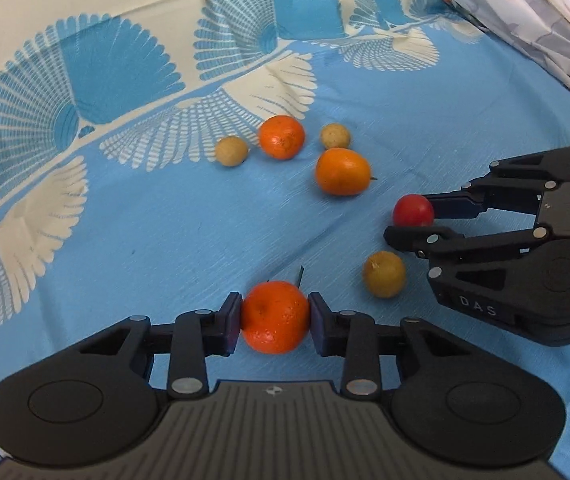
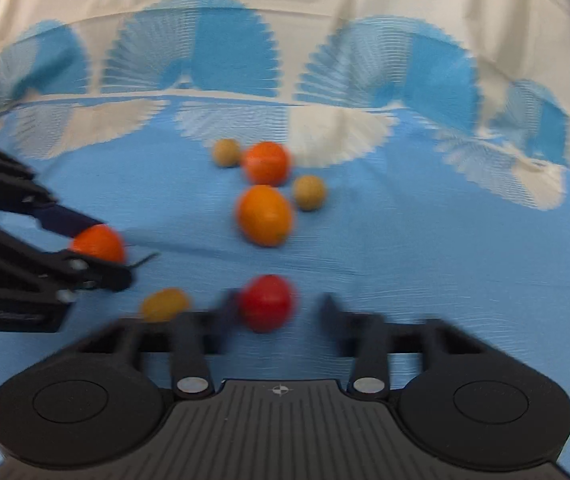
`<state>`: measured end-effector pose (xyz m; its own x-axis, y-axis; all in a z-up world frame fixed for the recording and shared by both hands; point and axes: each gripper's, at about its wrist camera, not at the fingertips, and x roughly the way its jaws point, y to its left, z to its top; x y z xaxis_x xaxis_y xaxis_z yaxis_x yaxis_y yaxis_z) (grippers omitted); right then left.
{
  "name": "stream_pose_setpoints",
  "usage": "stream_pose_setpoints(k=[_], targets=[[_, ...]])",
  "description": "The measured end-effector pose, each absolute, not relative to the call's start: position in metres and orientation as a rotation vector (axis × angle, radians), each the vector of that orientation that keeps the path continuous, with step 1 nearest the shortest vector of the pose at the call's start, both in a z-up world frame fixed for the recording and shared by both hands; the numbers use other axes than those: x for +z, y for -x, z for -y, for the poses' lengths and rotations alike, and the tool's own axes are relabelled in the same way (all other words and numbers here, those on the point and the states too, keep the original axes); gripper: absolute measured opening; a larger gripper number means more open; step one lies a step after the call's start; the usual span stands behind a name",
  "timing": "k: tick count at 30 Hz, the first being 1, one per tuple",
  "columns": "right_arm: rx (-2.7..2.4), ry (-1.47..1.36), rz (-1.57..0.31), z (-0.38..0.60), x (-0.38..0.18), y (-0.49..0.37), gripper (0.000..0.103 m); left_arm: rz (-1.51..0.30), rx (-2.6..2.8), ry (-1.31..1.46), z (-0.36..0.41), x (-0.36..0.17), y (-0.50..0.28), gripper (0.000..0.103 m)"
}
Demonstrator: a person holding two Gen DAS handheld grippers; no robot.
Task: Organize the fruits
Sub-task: 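Carry the tangerine over the plate while the right tool carries the tomato there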
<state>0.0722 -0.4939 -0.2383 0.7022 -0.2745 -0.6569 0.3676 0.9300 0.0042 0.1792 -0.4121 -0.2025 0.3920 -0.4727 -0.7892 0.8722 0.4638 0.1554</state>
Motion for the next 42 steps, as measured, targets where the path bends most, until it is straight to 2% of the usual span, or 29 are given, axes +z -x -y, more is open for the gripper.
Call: stream_pose_setpoints(k=[5,10,20,30,42], targets=[[-0.479,-0.176,-0.690,0.499,-0.223,-0.063,0.030,-0.716,-0.788,-0.551,0.383,-0.164,-0.172,0.039],[-0.518,-0.189,-0.608,0.489,-0.181,-0.030,0.030,-0.715,-0.685,-0.448,0.335,-0.110,-0.148,0.039],[-0.278,-0.194,-0.542,0.350,-0.106,0.023,0.030,-0.744,-0.487,-0.331,0.194,-0.040,-0.066,0.039],[-0.046,-0.173,-0.511,0.229,-0.065,0.054,0.030,-0.745,-0.383,-0.261,0.096,-0.015,-0.018,0.039],[-0.031,-0.153,-0.570,0.197,-0.066,0.057,0.030,-0.755,-0.326,-0.215,0.058,-0.016,-0.029,0.039]])
